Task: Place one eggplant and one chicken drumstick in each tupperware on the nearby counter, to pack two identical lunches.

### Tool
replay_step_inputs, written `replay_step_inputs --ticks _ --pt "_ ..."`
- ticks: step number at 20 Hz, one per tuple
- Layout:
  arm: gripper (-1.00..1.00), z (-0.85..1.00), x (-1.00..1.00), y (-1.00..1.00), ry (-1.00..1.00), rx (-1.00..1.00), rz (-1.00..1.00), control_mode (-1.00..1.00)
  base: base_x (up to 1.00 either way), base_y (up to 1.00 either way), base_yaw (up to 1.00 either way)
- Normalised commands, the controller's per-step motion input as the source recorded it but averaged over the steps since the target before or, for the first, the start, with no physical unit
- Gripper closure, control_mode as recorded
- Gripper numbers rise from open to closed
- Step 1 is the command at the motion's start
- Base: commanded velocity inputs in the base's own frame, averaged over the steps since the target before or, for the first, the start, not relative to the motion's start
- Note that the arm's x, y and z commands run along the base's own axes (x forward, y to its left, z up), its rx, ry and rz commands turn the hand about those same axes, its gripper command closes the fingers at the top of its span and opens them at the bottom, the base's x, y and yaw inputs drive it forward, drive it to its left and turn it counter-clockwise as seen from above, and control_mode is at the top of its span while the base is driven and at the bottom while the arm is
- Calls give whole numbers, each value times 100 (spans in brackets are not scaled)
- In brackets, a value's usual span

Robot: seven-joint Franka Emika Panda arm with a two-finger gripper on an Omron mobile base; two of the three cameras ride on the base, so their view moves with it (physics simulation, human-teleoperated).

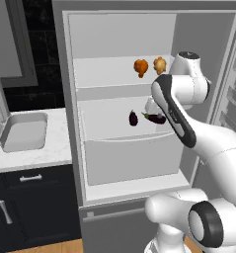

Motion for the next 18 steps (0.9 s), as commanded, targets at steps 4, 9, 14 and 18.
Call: replay_step_inputs --ticks 4,9,14,18 --pt "-100 0 -2 0 -1 0 0 -100 0 0 0" --pt "-100 9 -19 0 -9 0 0 -100 0 0 0" --pt "-100 56 -13 6 -31 0 0 -100 0 0 0" --pt "-100 81 0 0 -36 0 0 -100 0 0 0"
